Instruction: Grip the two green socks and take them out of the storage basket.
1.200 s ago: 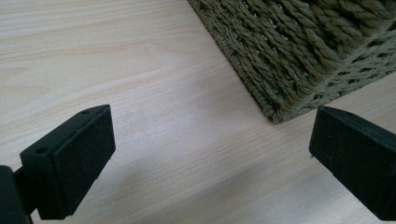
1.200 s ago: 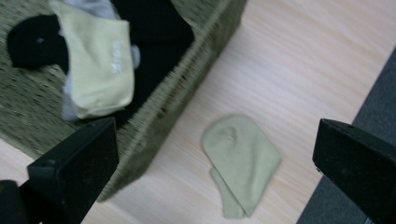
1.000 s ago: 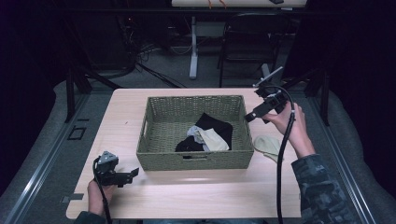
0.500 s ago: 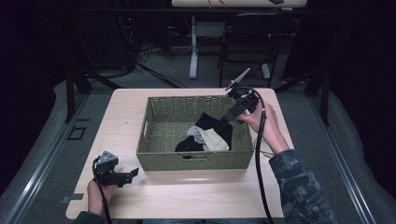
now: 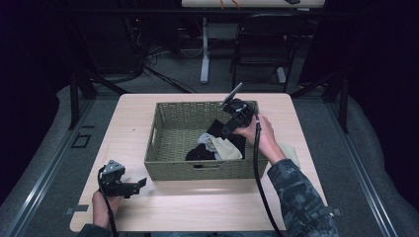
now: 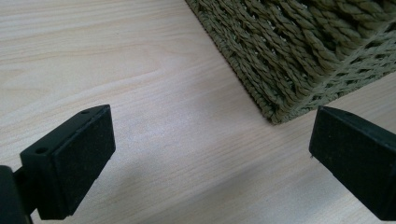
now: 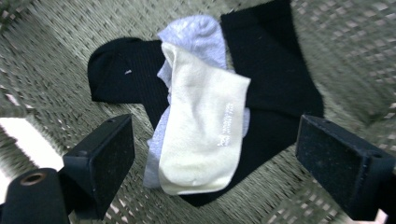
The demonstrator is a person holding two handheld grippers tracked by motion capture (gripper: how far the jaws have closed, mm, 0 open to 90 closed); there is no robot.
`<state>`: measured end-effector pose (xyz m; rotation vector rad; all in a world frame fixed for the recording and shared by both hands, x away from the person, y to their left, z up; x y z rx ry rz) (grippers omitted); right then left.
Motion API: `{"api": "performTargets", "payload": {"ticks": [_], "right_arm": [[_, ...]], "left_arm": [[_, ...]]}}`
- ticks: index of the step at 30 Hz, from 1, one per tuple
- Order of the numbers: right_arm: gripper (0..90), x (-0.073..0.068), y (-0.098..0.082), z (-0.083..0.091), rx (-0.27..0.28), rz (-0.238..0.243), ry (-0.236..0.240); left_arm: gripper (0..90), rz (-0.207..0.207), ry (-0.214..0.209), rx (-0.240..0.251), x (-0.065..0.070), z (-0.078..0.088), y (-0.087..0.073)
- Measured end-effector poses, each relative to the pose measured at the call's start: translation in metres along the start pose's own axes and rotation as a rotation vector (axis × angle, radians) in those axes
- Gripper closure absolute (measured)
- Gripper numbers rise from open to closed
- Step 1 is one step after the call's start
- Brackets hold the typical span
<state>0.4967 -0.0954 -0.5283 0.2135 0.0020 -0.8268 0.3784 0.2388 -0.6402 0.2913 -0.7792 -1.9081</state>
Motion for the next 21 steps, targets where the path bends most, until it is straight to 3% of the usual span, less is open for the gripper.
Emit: {"api": "performTargets", "payload": {"ticks": [2, 7, 15, 17, 21], "right_arm": [[14.3, 0.000, 0.000, -0.008, -0.031, 0.007, -0.014], [25.8, -0.001, -0.001, -0.028, -0.066, -0.008, 0.008], [40.6, -0.007, -0.002, -0.048, -0.099, -0.001, 0.038], [44.5, -0.009, -0.003, -0.052, -0.128, 0.008, 0.031], [45.9, -0.012, -0.002, -0.058, -0.129, 0.006, 0.034]], "left_arm": [[0.5, 0.000, 0.001, 0.000, 0.000, 0.000, 0.000], [0.5, 0.003, 0.001, 0.001, -0.001, 0.000, 0.000], [0.5, 0.001, 0.001, 0.000, 0.000, 0.000, 0.000], [0.5, 0.001, 0.002, -0.001, 0.000, 0.000, 0.000], [0.6, 0.001, 0.003, -0.001, 0.000, 0.000, 0.000]]}}
Point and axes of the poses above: each handheld gripper's, and its own axes: z roughly backward along the jaws, y roughly out of its top, x roughly to its right, the point moved 10 cm from there along -z, roughly forward along the jaws, and after that the axes turned 8 degrees about -x, right-handed, at the moved point
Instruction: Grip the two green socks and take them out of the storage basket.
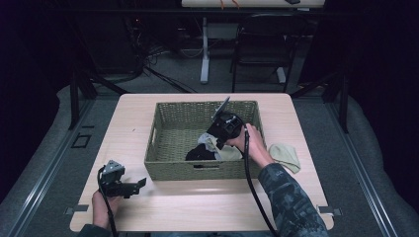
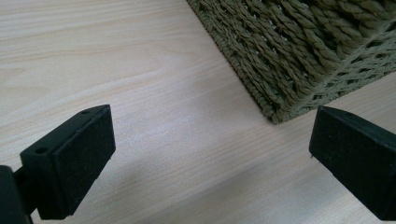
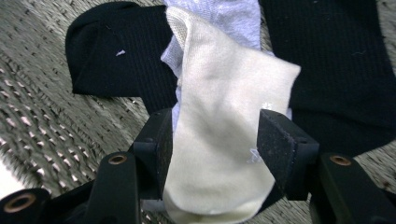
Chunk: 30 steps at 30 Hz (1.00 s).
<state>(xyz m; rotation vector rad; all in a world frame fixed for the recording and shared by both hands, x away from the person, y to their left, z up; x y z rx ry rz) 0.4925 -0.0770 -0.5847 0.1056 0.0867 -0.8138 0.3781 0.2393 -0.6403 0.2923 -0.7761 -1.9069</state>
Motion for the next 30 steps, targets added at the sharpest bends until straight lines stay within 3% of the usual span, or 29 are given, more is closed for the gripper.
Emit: {"api": "performTargets", "payload": {"ticks": [9, 16, 20, 30], "right_arm": [[55.3, 0.001, 0.005, -0.019, -0.035, -0.006, -0.020], [72.1, 0.001, 0.005, -0.026, -0.055, -0.027, 0.015], [85.2, 0.000, 0.005, -0.025, -0.061, -0.024, 0.011], [87.0, 0.004, 0.002, -0.004, -0.017, -0.036, 0.000]], "left_arm": [[0.6, 0.000, 0.000, -0.002, -0.001, 0.001, -0.001], [0.6, 0.001, 0.000, -0.003, -0.001, 0.000, -0.001], [0.7, 0.000, 0.000, -0.003, -0.001, 0.000, -0.001], [0.7, 0.000, -0.001, -0.001, 0.000, 0.000, 0.000]]}}
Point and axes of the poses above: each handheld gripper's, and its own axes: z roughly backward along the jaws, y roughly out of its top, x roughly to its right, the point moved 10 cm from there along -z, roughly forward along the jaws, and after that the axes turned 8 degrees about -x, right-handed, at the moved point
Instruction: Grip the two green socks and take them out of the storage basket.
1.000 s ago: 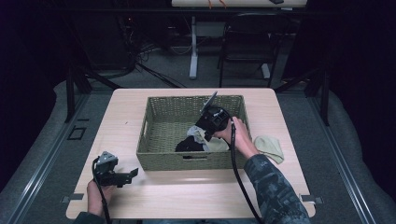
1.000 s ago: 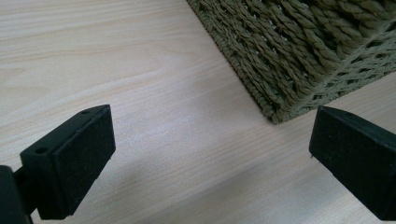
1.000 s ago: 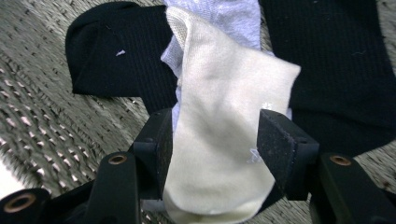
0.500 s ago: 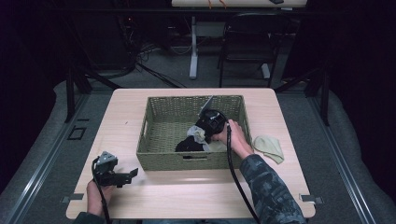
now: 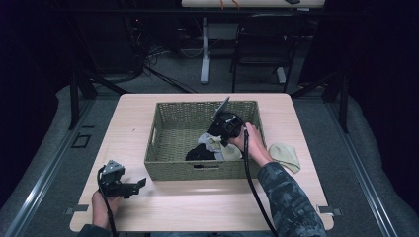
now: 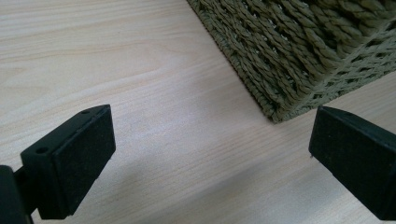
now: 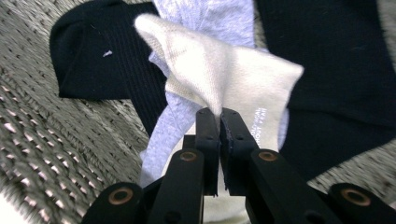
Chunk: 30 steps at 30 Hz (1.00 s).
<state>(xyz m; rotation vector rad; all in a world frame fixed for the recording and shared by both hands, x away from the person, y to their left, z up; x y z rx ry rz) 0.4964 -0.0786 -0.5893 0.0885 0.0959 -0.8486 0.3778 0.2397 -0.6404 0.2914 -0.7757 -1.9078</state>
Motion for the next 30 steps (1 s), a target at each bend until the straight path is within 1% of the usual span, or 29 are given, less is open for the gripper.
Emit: {"api": "performTargets", "payload": {"ticks": [1, 2, 3, 4, 5, 7, 8, 9, 10, 13, 14, 15, 21, 25, 27, 29, 30], "right_arm": [[87.0, 0.001, -0.001, 0.003, 0.002, 0.006, -0.006], [87.0, 0.001, -0.002, 0.011, 0.006, 0.008, -0.012], [87.0, 0.001, -0.002, 0.011, 0.006, 0.008, -0.012], [87.0, 0.002, -0.002, 0.014, 0.018, 0.020, -0.014], [87.0, 0.003, -0.001, 0.018, 0.031, 0.024, -0.029], [87.1, 0.003, -0.002, 0.026, 0.040, 0.027, -0.035], [87.3, 0.002, -0.002, 0.033, 0.047, 0.028, -0.036], [87.3, 0.002, -0.002, 0.033, 0.047, 0.028, -0.036], [87.4, 0.003, -0.003, 0.036, 0.048, 0.037, -0.042], [87.5, 0.003, -0.002, 0.049, 0.072, 0.034, -0.048], [87.5, 0.005, -0.003, 0.056, 0.080, 0.031, -0.054], [87.5, 0.005, -0.003, 0.056, 0.080, 0.031, -0.054], [87.6, 0.007, -0.005, 0.075, 0.102, 0.032, -0.068], [87.6, 0.009, -0.005, 0.085, 0.119, 0.036, -0.081], [87.6, 0.010, -0.006, 0.090, 0.122, 0.037, -0.077], [87.6, 0.010, -0.006, 0.096, 0.129, 0.032, -0.078], [87.5, 0.011, -0.006, 0.102, 0.140, 0.036, -0.083]], "left_arm": [[0.7, 0.000, -0.001, -0.001, 0.000, 0.000, 0.000], [0.7, 0.001, 0.000, 0.000, 0.000, 0.000, 0.000], [0.7, 0.001, 0.000, 0.000, 0.000, 0.000, 0.000], [0.7, 0.001, 0.000, 0.000, 0.000, 0.000, 0.000], [0.7, 0.001, 0.001, 0.000, 0.000, 0.000, 0.000], [0.7, 0.000, 0.000, -0.001, 0.000, 0.000, 0.000], [0.6, 0.000, 0.000, 0.000, 0.000, 0.000, 0.000], [0.6, 0.000, 0.002, 0.002, 0.000, 0.000, 0.000], [0.7, 0.000, 0.000, 0.000, 0.000, 0.000, 0.000], [0.7, 0.001, 0.001, 0.004, 0.000, 0.000, 0.001], [0.6, 0.003, -0.006, 0.005, 0.000, 0.000, 0.001], [0.4, 0.003, -0.006, 0.005, 0.000, 0.000, 0.001], [0.3, 0.006, -0.006, 0.010, 0.000, 0.001, 0.001], [0.3, 0.006, -0.004, 0.008, 0.000, 0.000, 0.001], [0.3, 0.005, -0.007, 0.005, 0.000, 0.001, 0.001], [0.4, 0.005, -0.007, 0.004, 0.000, 0.001, 0.001], [0.4, 0.005, -0.007, 0.004, 0.000, 0.001, 0.001]]}}
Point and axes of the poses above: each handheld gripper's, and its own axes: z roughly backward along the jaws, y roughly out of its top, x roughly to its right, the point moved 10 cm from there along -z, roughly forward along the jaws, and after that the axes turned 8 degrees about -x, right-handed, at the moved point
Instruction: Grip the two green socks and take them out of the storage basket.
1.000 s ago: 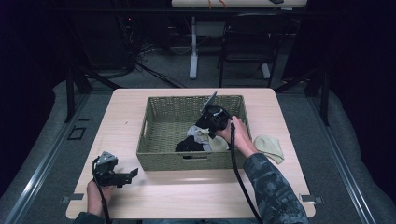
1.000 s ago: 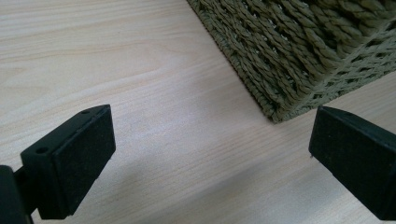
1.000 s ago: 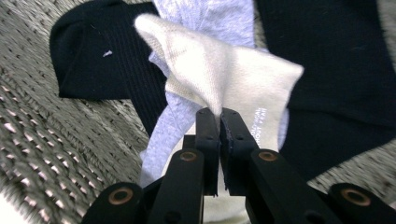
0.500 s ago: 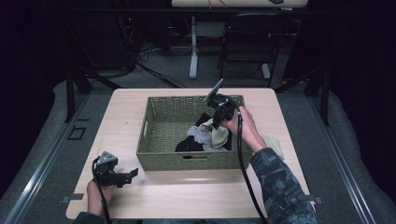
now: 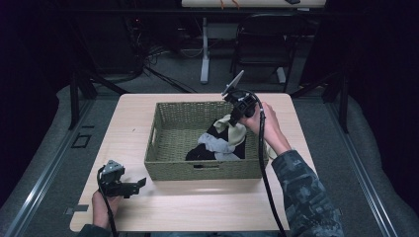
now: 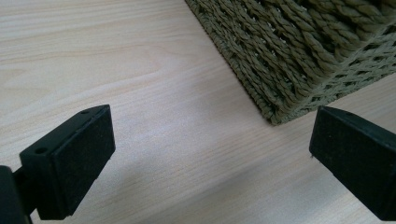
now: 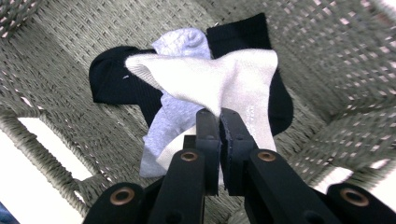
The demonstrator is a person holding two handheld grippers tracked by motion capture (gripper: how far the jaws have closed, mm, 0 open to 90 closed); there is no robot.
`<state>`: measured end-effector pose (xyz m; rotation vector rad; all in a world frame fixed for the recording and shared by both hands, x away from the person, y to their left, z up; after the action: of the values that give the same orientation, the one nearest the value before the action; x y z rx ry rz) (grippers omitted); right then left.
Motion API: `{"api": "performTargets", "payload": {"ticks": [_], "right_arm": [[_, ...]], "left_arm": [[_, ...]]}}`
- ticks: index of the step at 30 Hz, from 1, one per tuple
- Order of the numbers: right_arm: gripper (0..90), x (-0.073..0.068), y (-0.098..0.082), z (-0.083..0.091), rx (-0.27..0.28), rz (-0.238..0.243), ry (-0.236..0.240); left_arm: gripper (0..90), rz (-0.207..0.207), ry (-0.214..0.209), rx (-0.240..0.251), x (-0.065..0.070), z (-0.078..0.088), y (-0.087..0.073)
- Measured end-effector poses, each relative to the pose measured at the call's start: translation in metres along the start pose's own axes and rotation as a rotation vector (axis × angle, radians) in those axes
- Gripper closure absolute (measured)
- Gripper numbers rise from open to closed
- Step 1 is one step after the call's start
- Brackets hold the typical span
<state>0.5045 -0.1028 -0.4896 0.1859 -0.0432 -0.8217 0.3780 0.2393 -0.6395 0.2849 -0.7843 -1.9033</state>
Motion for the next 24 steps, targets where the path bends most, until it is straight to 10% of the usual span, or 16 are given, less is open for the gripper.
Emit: {"api": "performTargets", "payload": {"ticks": [24], "right_arm": [[87.5, 0.013, 0.004, 0.062, 0.085, -0.011, -0.042]], "left_arm": [[0.4, -0.001, 0.005, 0.002, 0.000, 0.000, 0.000]]}}
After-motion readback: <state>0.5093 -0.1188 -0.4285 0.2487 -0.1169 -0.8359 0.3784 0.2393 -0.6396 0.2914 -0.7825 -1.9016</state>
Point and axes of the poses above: each handheld gripper's, and its own axes: z roughly backward along the jaws, y roughly out of its top, x roughly to its right, the point moved 10 cm from there along -z, roughly forward along the jaws, and after that the axes turned 8 degrees about -x, right-handed, at the moved point
